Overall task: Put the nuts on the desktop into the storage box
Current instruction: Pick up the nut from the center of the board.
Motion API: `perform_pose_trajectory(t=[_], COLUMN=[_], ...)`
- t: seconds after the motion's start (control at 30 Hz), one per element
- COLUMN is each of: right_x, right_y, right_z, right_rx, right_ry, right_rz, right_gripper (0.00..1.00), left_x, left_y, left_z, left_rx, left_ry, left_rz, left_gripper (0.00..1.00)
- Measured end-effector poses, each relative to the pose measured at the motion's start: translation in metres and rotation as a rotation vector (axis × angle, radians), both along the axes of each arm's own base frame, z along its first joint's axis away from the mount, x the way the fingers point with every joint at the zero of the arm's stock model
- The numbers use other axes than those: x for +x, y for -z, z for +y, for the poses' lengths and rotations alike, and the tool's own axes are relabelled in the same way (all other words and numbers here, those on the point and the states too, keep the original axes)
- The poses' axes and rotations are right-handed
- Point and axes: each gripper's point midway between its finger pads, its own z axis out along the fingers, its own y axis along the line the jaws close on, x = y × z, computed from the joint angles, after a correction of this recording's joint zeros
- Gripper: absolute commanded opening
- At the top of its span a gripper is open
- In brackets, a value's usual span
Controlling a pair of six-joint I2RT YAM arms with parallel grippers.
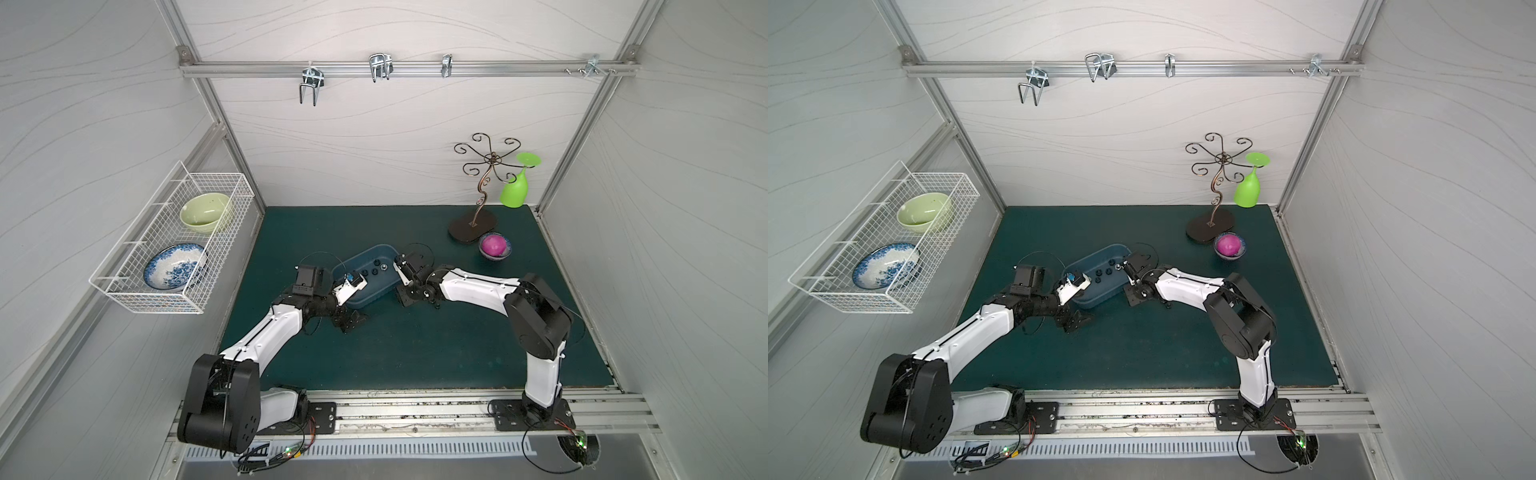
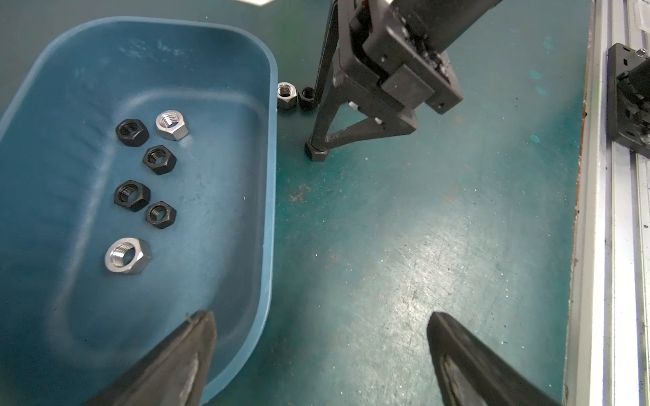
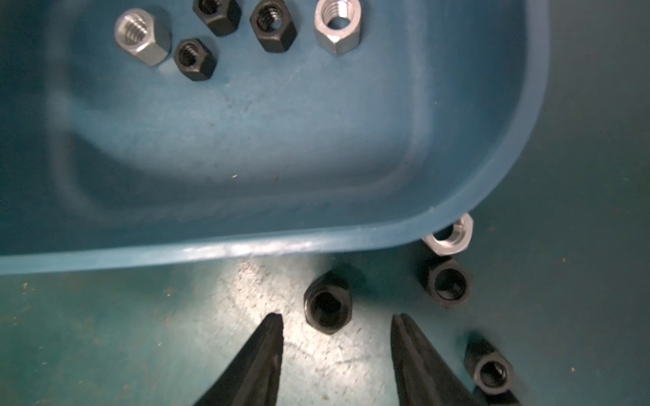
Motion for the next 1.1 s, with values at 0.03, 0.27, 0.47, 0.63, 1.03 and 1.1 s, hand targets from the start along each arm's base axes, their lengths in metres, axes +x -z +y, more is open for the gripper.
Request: perform_pose_trajectory(t=[0.03,0.27,0.47,0.63,1.03,1.1], right_x=[0.001,0.000,-0.001,-0.001,0.001,0.001], right_y=[0.002,0.017,0.021,0.026,0.027,0.027], right_z=[0.001,0.004,0.007,0.006,0.005,0.005], right_rx=[-0.002,-0.028,-0.030,-0.042,-0.047,-0.046], right_ry=[0.000,-0.007,-0.012,-0.009,-0.002,-0.003], right_rz=[-0.004,-0.012,-0.015,-0.017,-0.037,-0.037], right_gripper=[0.53,0.56,0.53,0.49,0.30,0.29], left_x=[0.000,0.002,0.001,0.001,0.001,0.001], left_y=[0.000,-0.001,-0.001,-0.001,-0.001,-0.001], left_z=[0.000,0.000,0.000,0.000,0.000,0.000], left_rx=[0.000,-0.001,-0.001,-0.001,-0.001,-0.001], left_ry=[0.000,0.000,-0.001,-0.001,-0.001,-0.001], left_rz=[-0.002,-0.009,-0.008,-0.007,-0.005,-0.005], left_gripper=[0.99,0.99,0.99,0.99,0.99,0.99])
